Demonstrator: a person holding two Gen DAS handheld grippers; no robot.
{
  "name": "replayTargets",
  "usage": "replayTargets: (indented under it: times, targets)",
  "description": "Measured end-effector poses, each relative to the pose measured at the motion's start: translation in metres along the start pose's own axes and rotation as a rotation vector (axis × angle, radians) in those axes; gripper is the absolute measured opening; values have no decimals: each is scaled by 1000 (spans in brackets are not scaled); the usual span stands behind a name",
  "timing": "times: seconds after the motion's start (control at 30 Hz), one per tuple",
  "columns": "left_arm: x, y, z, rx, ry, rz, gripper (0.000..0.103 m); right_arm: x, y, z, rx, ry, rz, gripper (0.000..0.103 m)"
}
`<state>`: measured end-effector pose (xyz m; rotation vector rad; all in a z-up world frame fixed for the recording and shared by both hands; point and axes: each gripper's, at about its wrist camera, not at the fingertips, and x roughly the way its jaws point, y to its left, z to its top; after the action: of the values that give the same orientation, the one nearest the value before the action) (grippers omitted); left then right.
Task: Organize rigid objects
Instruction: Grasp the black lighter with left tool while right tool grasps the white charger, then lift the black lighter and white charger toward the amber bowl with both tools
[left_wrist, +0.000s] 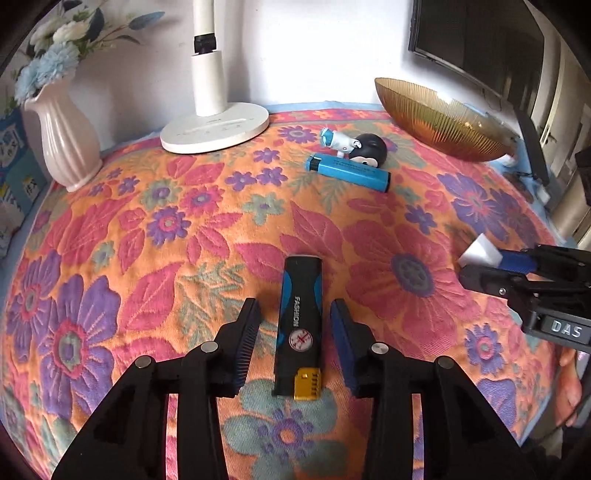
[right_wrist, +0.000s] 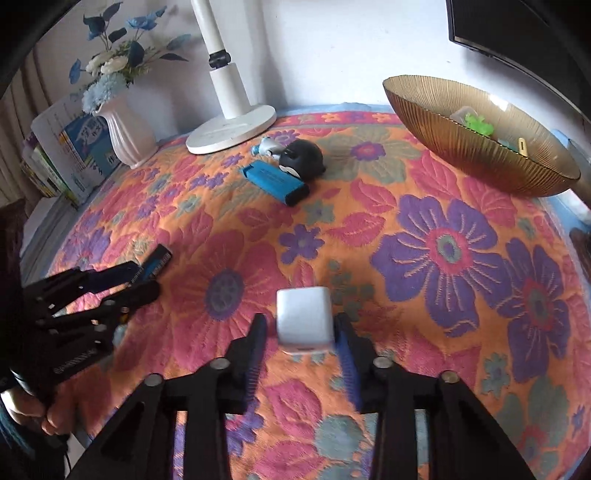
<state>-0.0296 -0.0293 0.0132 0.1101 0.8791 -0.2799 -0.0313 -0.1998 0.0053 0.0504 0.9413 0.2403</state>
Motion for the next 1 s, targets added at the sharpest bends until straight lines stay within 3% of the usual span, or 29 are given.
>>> replayTargets:
  times: [0.13, 0.27, 0.37, 0.43, 0.47, 0.5, 0.6, 0.73, 0.9, 1.0]
  targets:
    - [-1, -3, -2, 16, -10, 23, 38, 2, 5, -3, 3, -46, -38, 40]
    - [-2, -5, -2, 20, -16, 41, 40, 4, 13, -5, -10, -63, -57, 54]
    - [-2, -6, -2, 25, -16, 48, 40, 7, 22, -5, -54, -63, -118, 54]
    - [-2, -6, -2, 27, -17, 44, 37, 6, 24, -5, -58, -72, -144, 45]
    - [-2, -7, -2, 35, -20, 46, 36, 5, 25, -5, -58, -78, -160, 31]
    - [-3, -8, -2, 40, -22, 46, 32, 4, 25, -5, -57, -80, -163, 26]
    - [-5, -15, -3, 76, -33, 54, 20, 4, 28, -5, -60, -80, -175, 26]
    - [-10, -24, -5, 111, -54, 76, 20, -5, 28, -10, -44, -99, -127, 26]
    - [-25, -29, 7, 58, -100, -26, 20, -31, 10, -2, 25, -164, -81, 26]
    - [-32, -29, 32, 4, -137, -125, 20, -53, -11, 8, 70, -224, -84, 26]
